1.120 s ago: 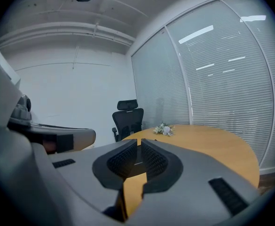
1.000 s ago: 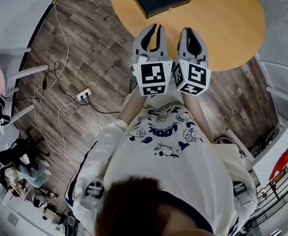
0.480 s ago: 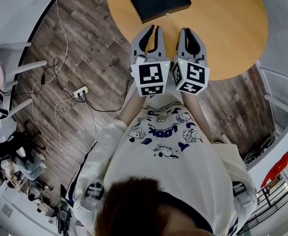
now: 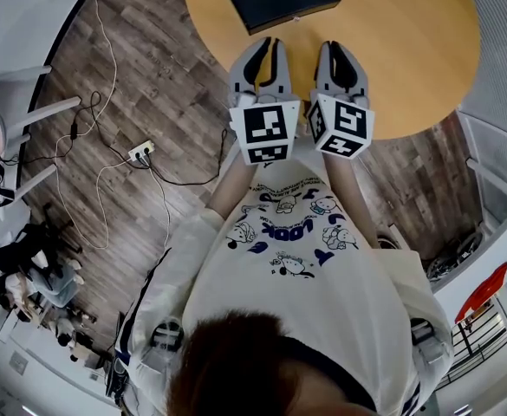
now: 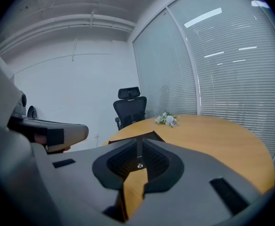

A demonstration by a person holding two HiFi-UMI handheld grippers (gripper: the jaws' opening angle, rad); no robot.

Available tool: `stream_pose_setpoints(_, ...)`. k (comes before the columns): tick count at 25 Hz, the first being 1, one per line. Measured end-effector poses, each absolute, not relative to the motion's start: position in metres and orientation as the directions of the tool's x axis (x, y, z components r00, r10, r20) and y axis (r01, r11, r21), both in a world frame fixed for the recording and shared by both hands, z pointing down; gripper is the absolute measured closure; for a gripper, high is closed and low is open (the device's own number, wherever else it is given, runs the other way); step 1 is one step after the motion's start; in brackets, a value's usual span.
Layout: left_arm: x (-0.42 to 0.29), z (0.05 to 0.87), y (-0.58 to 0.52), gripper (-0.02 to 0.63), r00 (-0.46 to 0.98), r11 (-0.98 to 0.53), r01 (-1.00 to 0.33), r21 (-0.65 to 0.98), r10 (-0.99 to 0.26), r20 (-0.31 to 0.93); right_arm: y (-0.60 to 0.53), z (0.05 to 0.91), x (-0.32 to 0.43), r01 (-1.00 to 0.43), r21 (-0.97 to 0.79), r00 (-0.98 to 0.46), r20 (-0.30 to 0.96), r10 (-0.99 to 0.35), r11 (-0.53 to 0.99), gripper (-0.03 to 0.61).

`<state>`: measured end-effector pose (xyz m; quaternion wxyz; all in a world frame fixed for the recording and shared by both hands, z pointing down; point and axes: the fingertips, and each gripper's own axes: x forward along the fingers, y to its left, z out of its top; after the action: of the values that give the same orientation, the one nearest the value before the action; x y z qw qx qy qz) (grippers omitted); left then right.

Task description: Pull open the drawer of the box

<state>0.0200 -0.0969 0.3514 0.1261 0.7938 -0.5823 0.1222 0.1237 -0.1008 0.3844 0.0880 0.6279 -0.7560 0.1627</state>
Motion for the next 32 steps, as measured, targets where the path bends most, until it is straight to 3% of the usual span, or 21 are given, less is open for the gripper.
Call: stream_pose_setpoints(32,0.017,0.423,-0.155,0.594,0.329,-0.325,-0.941,0.101,-0.795,0.509,-0.154,0.470,0.095,-0.960,-0.199,-0.272,0.518,-0.811,0.195,0.534)
